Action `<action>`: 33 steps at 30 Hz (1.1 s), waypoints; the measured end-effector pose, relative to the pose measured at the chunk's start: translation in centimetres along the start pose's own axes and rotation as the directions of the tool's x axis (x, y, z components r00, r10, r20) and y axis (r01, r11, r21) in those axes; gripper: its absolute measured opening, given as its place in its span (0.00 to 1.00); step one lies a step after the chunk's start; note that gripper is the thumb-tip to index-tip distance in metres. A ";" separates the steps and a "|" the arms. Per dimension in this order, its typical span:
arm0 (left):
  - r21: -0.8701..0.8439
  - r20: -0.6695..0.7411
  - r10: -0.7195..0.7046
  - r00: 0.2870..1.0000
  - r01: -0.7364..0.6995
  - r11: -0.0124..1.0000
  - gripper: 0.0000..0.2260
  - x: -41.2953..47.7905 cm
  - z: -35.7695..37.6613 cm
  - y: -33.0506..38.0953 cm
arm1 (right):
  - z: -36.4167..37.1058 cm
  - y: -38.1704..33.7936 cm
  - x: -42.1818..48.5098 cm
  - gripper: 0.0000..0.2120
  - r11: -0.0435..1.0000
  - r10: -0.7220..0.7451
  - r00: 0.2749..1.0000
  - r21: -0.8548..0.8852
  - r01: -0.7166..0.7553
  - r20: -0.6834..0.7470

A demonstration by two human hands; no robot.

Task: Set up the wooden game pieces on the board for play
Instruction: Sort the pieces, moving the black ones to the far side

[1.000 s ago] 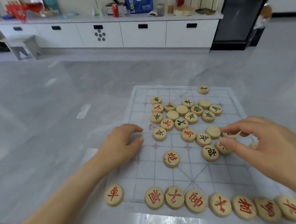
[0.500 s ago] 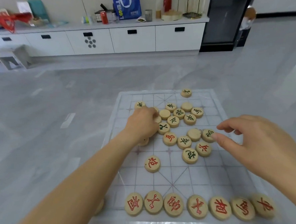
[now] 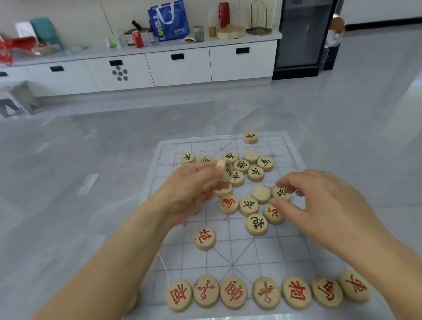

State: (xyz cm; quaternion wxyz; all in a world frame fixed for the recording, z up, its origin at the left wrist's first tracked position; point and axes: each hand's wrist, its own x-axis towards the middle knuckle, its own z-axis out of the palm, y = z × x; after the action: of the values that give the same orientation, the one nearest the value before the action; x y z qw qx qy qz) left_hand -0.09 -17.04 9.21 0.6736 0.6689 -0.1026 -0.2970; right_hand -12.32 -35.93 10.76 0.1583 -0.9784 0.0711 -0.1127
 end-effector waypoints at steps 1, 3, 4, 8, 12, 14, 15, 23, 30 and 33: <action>-0.178 0.085 -0.042 0.995 0.056 0.982 0.10 -1.3 0.4 -0.2 | 0.2 -0.2 0.1 0.17 0.999 -0.007 1.000 0.051 0.008 -0.004; -0.337 0.161 -0.060 0.985 0.112 0.935 0.13 -2.9 0.9 -0.9 | 0.7 -0.8 0.2 0.19 0.985 -0.034 0.999 0.169 0.035 -0.005; -0.361 0.174 -0.057 0.983 0.118 0.925 0.14 -3.4 1.2 -1.1 | 0.9 -1.1 0.2 0.20 0.973 -0.055 0.998 0.225 0.054 0.001; -0.356 0.184 -0.035 0.982 0.100 0.929 0.18 -4.4 1.8 -1.4 | 1.7 -2.4 0.1 0.22 0.925 -0.136 0.991 0.356 0.134 -0.021; -0.304 0.111 -0.041 0.993 0.073 0.950 0.11 -4.9 1.8 -1.7 | 2.0 -2.6 0.0 0.20 0.917 -0.186 0.983 0.361 0.171 0.006; -0.280 0.042 -0.069 0.997 0.078 0.957 0.09 -5.2 1.1 -2.0 | 1.8 -1.5 0.5 0.17 0.925 -0.141 0.989 0.362 0.117 0.039; -0.274 0.001 -0.082 0.997 0.079 0.959 0.09 -5.3 0.4 -2.1 | 1.8 -0.5 1.0 0.14 0.930 -0.082 0.996 0.360 0.069 0.021; 0.437 -0.401 0.040 0.915 0.152 0.887 0.07 -5.7 -9.2 -3.6 | 6.2 4.1 4.2 0.12 0.998 0.053 0.994 -0.021 -0.051 0.100; 0.511 -0.420 0.063 0.905 0.178 0.841 0.03 -4.1 -9.4 -5.3 | 7.5 3.3 4.9 0.11 0.997 0.059 0.996 0.051 -0.062 0.068; 0.553 -0.424 0.106 0.899 0.164 0.817 0.04 -3.1 -8.9 -5.3 | 7.5 3.3 5.2 0.13 0.998 0.062 0.995 0.024 -0.064 0.084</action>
State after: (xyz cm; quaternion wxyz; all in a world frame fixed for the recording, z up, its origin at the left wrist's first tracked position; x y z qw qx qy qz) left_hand 0.84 -7.54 4.19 0.4403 0.8914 -0.0236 -0.1049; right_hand -5.78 -37.76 3.77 0.1774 -0.9773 0.0936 -0.0679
